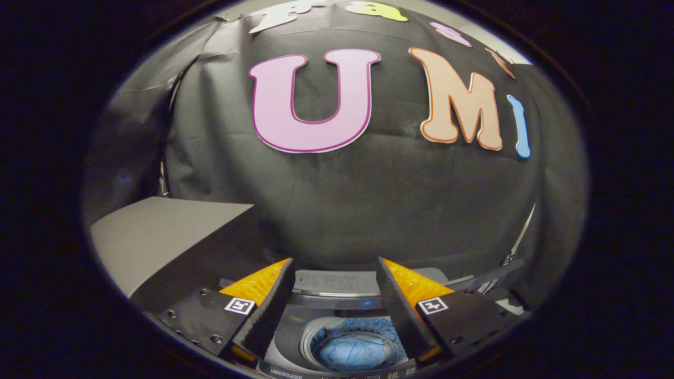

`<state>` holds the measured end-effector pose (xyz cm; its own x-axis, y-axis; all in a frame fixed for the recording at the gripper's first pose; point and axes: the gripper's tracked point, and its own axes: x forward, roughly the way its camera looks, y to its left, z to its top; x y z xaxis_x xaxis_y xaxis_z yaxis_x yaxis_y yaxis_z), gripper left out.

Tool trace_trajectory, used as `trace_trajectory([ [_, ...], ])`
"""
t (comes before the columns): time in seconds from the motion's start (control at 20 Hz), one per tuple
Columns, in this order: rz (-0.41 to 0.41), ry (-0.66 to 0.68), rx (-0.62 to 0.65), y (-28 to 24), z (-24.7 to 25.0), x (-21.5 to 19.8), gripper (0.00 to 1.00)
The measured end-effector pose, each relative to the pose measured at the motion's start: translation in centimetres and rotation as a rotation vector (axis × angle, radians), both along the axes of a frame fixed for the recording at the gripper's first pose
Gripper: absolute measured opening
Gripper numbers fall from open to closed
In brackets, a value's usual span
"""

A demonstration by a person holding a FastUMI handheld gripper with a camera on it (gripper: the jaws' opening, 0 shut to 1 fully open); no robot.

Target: Put the clothes into the washing machine and then close the washing machine lid.

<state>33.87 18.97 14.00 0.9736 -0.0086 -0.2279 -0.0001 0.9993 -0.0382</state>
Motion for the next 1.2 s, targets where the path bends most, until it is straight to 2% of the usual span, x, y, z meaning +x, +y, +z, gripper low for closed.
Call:
trace_trajectory([
  [0.45,-0.02,-0.106,0.017,-5.2,-0.9,-6.5,0.96],
  [0.8,-0.082,-0.171,-0.007,-11.6,-2.4,-12.3,0.96],
  [1.2,-0.116,-0.216,-0.018,-17.9,-5.9,-17.9,0.96],
])
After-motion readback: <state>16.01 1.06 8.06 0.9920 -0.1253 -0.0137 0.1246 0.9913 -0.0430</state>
